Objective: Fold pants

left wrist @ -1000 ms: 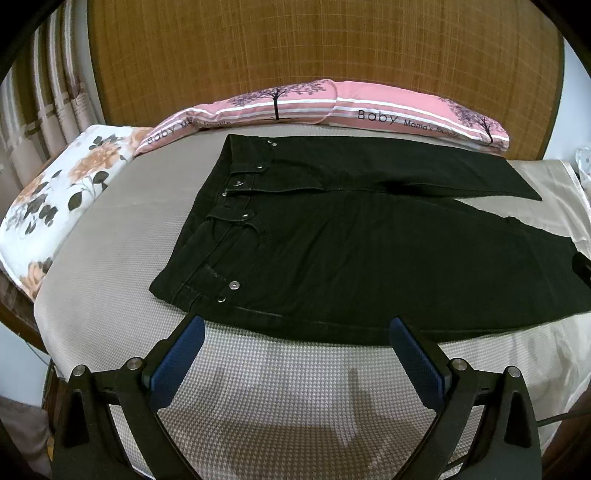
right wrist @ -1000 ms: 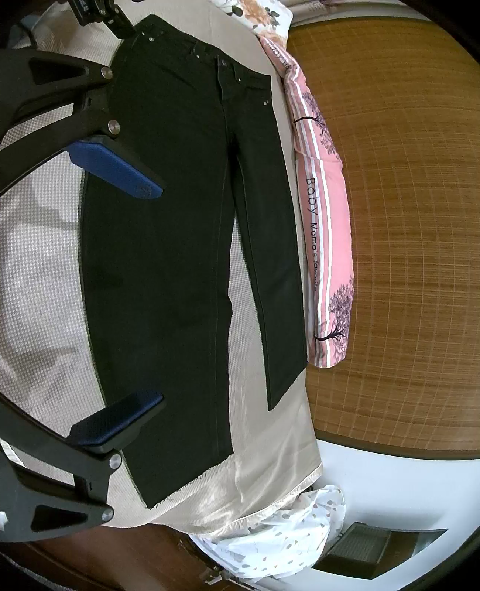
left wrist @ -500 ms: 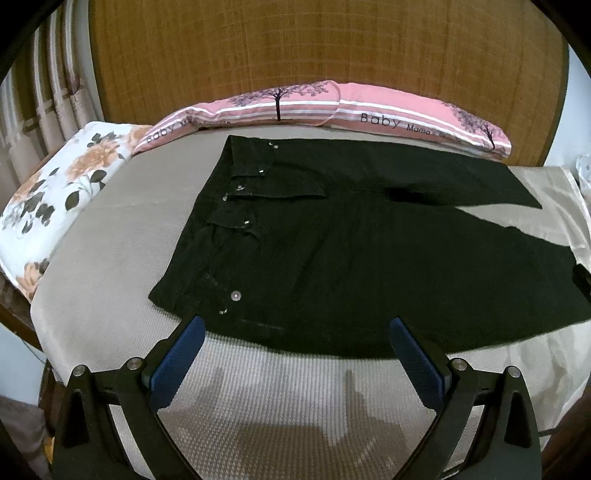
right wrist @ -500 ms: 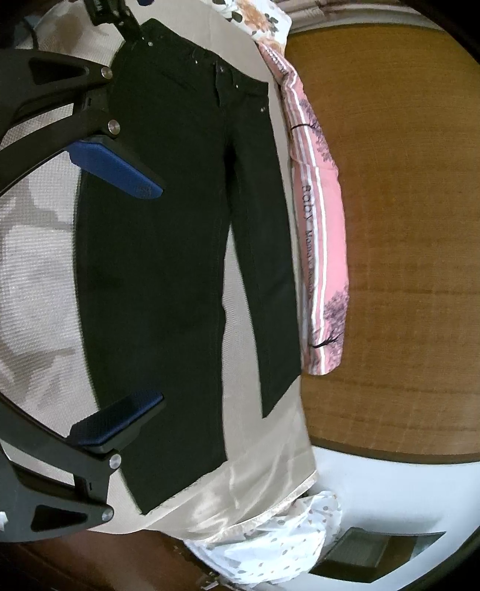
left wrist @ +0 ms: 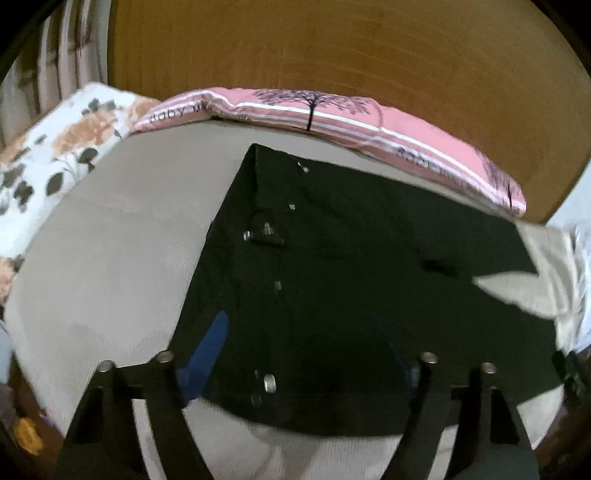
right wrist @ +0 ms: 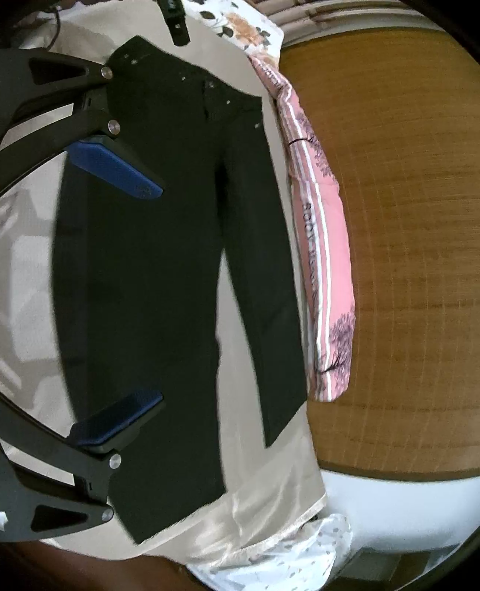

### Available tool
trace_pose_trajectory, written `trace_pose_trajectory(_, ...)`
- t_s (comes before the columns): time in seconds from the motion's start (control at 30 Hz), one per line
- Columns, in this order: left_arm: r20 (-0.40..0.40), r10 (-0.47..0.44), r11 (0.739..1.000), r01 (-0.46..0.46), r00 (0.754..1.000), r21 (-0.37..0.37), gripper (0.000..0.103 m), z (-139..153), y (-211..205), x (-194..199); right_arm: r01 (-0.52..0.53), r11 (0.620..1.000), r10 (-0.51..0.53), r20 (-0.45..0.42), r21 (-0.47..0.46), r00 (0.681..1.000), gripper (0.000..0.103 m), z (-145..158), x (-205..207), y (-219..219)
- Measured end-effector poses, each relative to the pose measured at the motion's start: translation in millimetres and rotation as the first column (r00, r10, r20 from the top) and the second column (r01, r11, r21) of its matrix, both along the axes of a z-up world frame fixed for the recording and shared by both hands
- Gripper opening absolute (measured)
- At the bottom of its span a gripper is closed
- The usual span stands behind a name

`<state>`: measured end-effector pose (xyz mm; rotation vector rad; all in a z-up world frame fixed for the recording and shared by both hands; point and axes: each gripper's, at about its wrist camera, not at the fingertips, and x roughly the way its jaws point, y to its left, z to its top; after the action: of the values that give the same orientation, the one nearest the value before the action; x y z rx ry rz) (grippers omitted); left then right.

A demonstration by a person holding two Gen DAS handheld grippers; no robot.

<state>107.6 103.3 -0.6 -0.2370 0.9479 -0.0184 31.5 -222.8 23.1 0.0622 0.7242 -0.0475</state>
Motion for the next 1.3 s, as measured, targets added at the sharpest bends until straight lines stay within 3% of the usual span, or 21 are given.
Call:
trace_pose_trajectory(0.07,-0.007,-0.009,0.999,0.009,1.0,-0.05,0.069,2.8,14.7,24.0,-0.034,0.999,0.034,-0.001,0.024,0.999,0.102,4.3,18.1,9.7)
trace_pose_trajectory(0.17,0.032,-0.035,0.999,0.036,0.999,-0.037,0.069,9.8,29.5,58.8,-0.071,0.996,0.072,-0.005,0.05,0.997,0.102,7.6,40.5,20.2)
trace_pose_trajectory(0.27,0.022,-0.066,0.992,0.068,0.998,-0.109,0.069,8.8,45.7,93.3,-0.087,0.992,0.088,-0.013,0.097,0.996,0.102,10.6,65.9,19.3)
trace_pose_trajectory(0.43,-0.038,-0.048,0.958,0.036,0.998,-0.283,0.067,-15.0,77.4,159.0,-0.081,0.987,0.087,-0.04,0.141,0.995,0.102,7.0,105.1,12.2)
trace_pose_trajectory(0.53,-0.092,-0.041,0.934,0.006,0.995,-0.357,0.052,-34.5,88.6,190.8,-0.08,0.983,0.091,-0.064,0.166,0.994,0.102,3.0,127.2,10.1)
trace_pose_trajectory(0.6,-0.132,-0.031,0.92,-0.023,0.991,-0.391,0.045,-47.8,94.7,209.4,-0.082,0.98,0.097,-0.078,0.18,0.992,0.102,-0.3,144.1,9.8)
trace_pose_trajectory(0.77,-0.182,-0.024,0.882,-0.065,0.983,-0.466,0.041,-74.9,108.0,241.4,-0.093,0.974,0.117,-0.109,0.209,0.987,0.102,-8.5,185.1,14.0)
trace_pose_trajectory(1.0,-0.193,-0.04,0.874,-0.059,0.98,-0.482,0.041,-92.7,115.8,262.1,-0.138,0.973,0.165,-0.135,0.187,0.977,0.102,-21.3,229.2,36.7)
trace_pose_trajectory(1.17,-0.167,-0.092,0.867,-0.004,0.982,-0.499,0.026,-90.9,114.4,280.1,-0.178,0.967,0.207,-0.158,0.182,0.965,0.102,-30.5,251.2,51.9)
trace_pose_trajectory(1.3,-0.149,-0.117,0.861,0.025,0.982,-0.507,0.025,-90.4,108.5,292.0,-0.244,0.953,0.276,-0.184,0.181,0.943,0.102,-39.5,274.0,59.4)
